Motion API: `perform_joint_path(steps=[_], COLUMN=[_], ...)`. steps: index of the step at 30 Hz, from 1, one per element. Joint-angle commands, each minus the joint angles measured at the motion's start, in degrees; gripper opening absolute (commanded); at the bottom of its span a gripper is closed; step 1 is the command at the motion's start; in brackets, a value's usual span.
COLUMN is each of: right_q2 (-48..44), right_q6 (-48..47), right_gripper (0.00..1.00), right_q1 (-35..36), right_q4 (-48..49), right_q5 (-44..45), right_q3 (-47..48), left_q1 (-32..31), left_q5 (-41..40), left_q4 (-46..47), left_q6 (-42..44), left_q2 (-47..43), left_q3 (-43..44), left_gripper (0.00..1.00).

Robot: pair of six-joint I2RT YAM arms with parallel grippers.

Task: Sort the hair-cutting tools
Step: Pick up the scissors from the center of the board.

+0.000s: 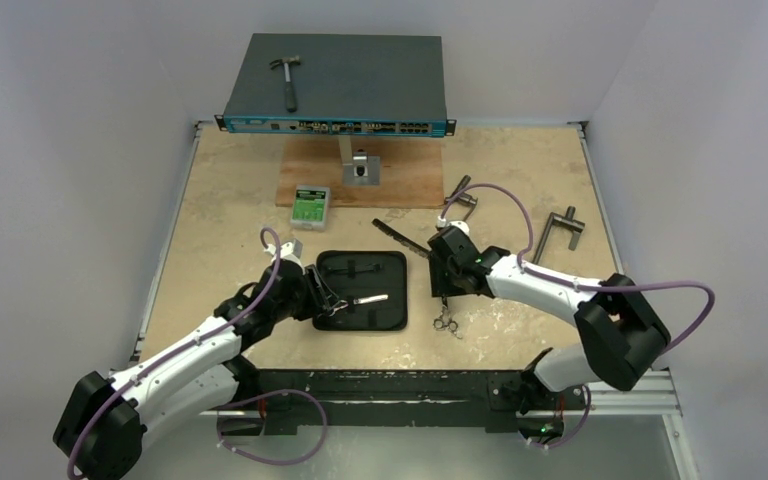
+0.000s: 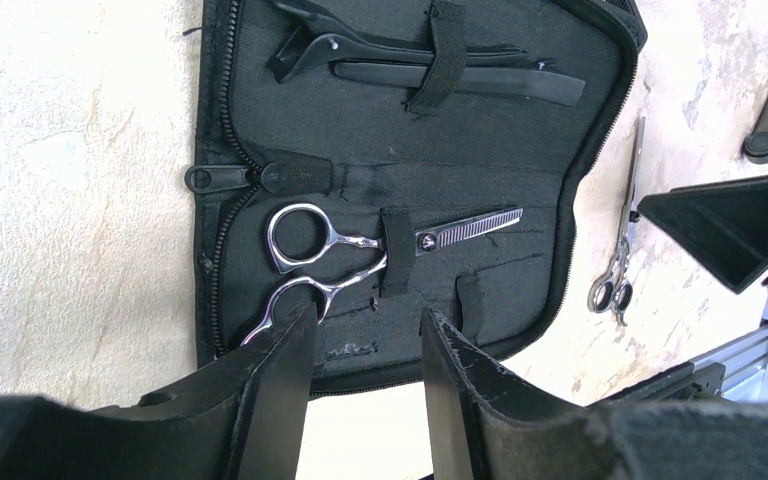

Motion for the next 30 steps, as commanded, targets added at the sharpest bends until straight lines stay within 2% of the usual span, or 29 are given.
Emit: perform_joint_path(steps=[1, 9, 16, 23, 27, 30], right_q2=[0.81, 3.62, 5.48, 5.03, 3.20, 0.39], right_q6=[1.44, 3.08, 3.08, 2.60, 3.26, 3.64], right_gripper=[0.45, 0.43, 0.37, 0.17, 0.00, 0.00], right_q1=[3.12, 3.72, 3.80, 3.79, 3.74, 3.87], right_q4=[-2.67, -2.96, -3.49, -3.01, -3.09, -4.86], right_q5=[-0.15, 0.87, 0.46, -0.96, -1.36, 1.10], right_q3=[0.02, 0.02, 0.47, 0.22, -0.12, 0.54], left_q1=[0.24, 0.23, 0.22, 0.24, 0.21, 0.20], left_q5=[-0.26, -0.31, -0.79, -0.89, -0.96, -1.10], left_q4=[0.60, -0.12, -1.08, -1.23, -1.70, -2.27], left_q6=[0.25, 0.08, 0.43, 0.49, 0.51, 0.43], left_q2=[-0.63, -1.95, -3.26, -3.58, -4.06, -4.38], left_q3=[1.62, 1.24, 0.96, 0.90, 1.11, 1.25], left_gripper=[0.42, 0.42, 0.42, 0.42, 0.42, 0.42])
